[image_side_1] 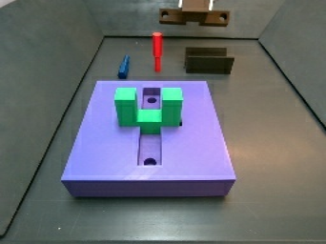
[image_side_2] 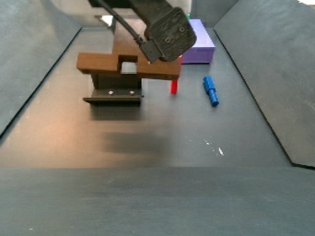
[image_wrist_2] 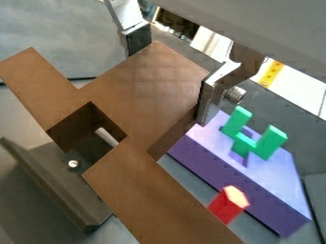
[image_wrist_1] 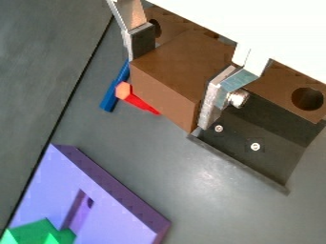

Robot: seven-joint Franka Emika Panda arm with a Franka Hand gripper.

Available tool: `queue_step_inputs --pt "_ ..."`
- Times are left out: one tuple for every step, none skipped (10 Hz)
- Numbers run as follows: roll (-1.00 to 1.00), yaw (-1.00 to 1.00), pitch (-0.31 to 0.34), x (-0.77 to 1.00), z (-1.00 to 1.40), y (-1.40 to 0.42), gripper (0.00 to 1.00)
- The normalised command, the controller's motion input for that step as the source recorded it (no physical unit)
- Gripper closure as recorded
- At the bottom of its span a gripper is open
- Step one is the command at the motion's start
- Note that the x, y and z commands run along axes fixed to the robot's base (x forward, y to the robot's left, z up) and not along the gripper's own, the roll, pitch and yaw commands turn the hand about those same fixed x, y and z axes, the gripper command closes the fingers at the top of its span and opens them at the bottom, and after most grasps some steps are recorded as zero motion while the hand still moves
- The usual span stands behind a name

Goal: Pick up the brown object. Move up. Place the brown object on the fixture. Regrasp the brown object. Move to above the board. Insert the brown object.
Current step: Place the brown object on the fixture.

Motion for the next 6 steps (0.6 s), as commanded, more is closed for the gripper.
queue_step_inputs --pt "0.00 0.00 0.000 0.00 -0.08 -0.08 1.00" --pt "-0.13 -0.28 0.000 0.12 -0.19 0.00 1.00" --pt "-0.11 -0.01 0.006 0.74 -0.42 0.00 1.00" --pt "-0.13 0.00 0.014 0.87 -0.45 -0.05 1.00" --pt "-0.16 0.00 0.043 0.96 -0.38 -0.11 1.00" --pt "-0.04 0.02 0.131 0.85 -0.18 -0.35 1.00"
